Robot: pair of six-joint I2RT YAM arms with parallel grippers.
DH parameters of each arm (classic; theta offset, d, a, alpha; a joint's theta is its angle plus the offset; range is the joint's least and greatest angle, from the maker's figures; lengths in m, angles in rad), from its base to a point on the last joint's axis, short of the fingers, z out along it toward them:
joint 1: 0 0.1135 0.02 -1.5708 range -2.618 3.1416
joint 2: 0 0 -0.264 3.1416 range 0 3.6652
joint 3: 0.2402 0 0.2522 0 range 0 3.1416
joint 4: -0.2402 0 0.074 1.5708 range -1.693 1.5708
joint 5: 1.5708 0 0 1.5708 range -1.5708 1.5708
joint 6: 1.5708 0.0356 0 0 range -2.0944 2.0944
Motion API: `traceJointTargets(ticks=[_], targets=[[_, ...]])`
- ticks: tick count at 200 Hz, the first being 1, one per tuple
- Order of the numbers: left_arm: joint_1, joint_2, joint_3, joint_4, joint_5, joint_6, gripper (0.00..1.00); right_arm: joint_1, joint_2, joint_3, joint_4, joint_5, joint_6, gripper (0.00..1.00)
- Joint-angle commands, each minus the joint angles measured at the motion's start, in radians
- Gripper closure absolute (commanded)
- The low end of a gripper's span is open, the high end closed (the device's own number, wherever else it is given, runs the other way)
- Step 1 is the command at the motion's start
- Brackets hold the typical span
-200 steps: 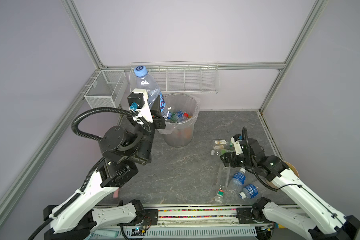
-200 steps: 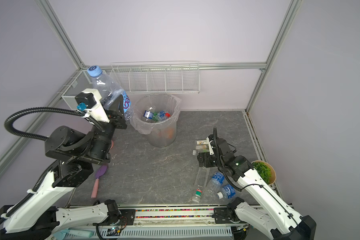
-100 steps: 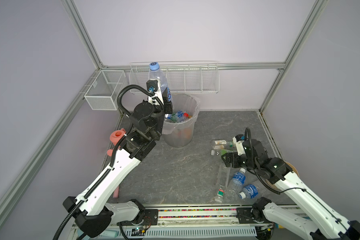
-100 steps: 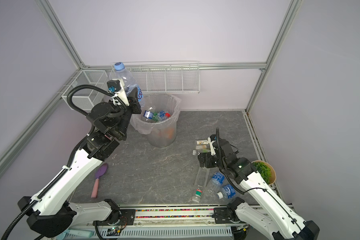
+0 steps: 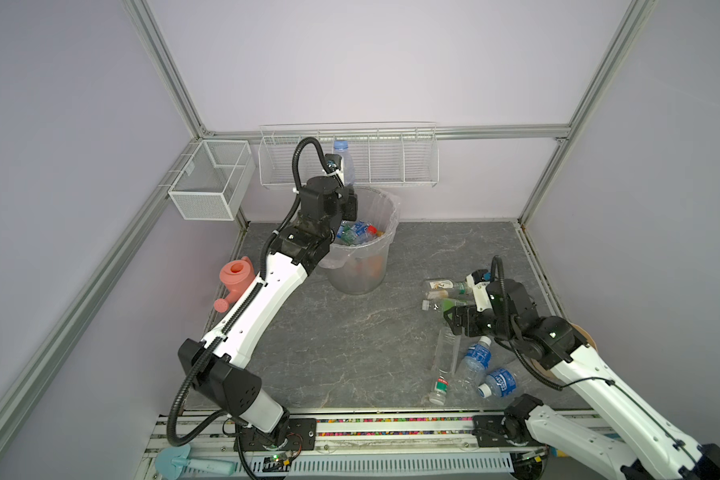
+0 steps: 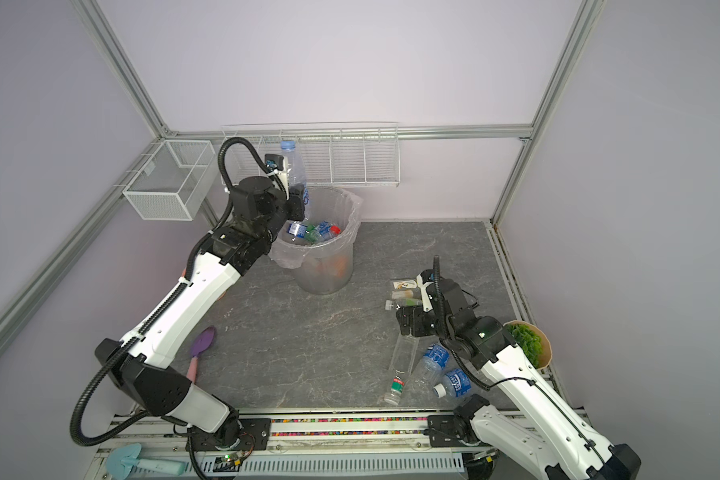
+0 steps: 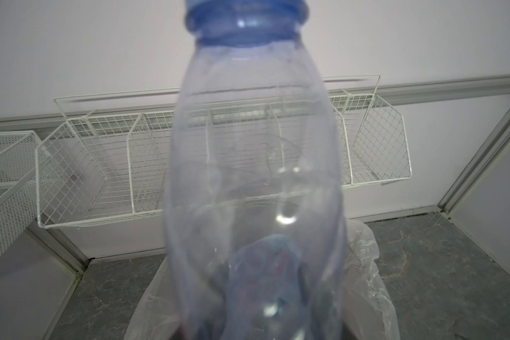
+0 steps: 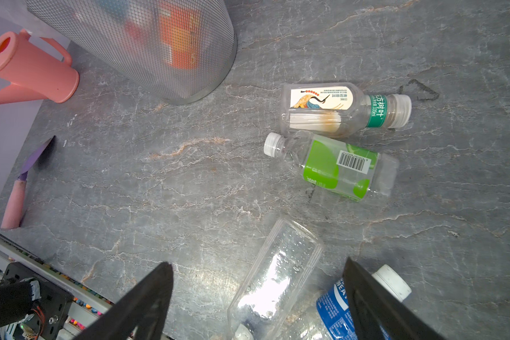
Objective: Throw the plastic bottles in the bin
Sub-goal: 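Carry the rainbow-label bottle upright with the left gripper over the bin, then lower the bottle into the bin and open the left gripper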
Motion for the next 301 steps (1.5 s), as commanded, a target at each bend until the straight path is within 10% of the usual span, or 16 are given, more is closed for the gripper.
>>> traceJointTargets(ticks=[1, 186, 301], targets=[[0.015, 0.089, 0.193, -0.279, 0.042, -0.038, 0.01, -0.005, -0.010, -0.017, -0.016, -0.006, 0.009, 0.07], [0.015, -0.310, -0.050, -0.075, 0.129, -0.075, 0.03, -0.005, -0.005, -0.018, -0.004, -0.016, 0.025, 0.07], [0.216, 0.387, 0.600, -0.510, 0.392, -0.307, 0.08, -0.004, -0.002, -0.054, -0.001, -0.006, 0.011, 0.07]])
